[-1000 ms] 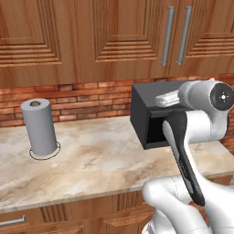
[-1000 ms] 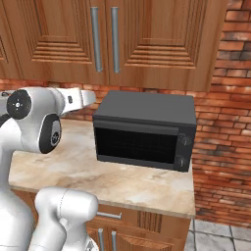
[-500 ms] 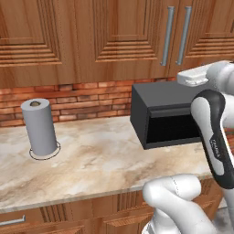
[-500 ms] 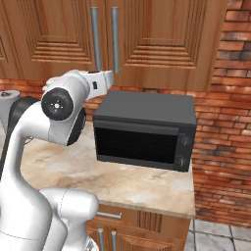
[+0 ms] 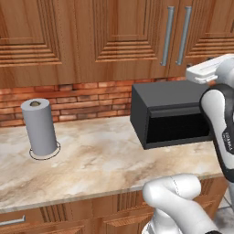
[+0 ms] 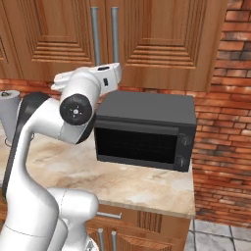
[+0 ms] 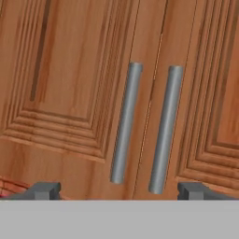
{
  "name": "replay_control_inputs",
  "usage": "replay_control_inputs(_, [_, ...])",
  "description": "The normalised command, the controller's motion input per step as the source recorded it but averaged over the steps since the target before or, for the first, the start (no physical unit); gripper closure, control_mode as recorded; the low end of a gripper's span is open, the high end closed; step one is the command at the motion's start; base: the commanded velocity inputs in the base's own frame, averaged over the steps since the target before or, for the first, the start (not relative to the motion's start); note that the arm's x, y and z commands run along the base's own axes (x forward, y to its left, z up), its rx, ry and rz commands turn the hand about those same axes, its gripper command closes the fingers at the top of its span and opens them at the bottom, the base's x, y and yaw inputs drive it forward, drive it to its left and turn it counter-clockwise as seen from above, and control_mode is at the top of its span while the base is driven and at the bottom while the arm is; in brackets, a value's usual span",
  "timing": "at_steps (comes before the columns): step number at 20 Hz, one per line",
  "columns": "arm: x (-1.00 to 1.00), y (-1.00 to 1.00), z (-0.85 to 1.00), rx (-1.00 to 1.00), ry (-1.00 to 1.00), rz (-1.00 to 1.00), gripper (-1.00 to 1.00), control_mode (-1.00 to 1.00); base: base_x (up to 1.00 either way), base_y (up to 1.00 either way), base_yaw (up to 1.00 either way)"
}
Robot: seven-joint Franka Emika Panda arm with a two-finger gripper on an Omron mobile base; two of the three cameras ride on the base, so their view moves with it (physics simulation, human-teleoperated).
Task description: Open the cabinet directly in front. Then move the liquor and the cup to the dining counter with the jar on it.
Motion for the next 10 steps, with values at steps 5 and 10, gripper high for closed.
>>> replay_control_inputs(5, [0.41, 0.00, 0.05, 0.00, -0.10, 0.00, -1.00, -1.00, 0.00, 0.00, 0.00])
replay_control_inputs(10, [0.43, -0.04, 0.15, 0.00, -0.03, 0.00, -1.00, -1.00, 0.00, 0.00, 0.00])
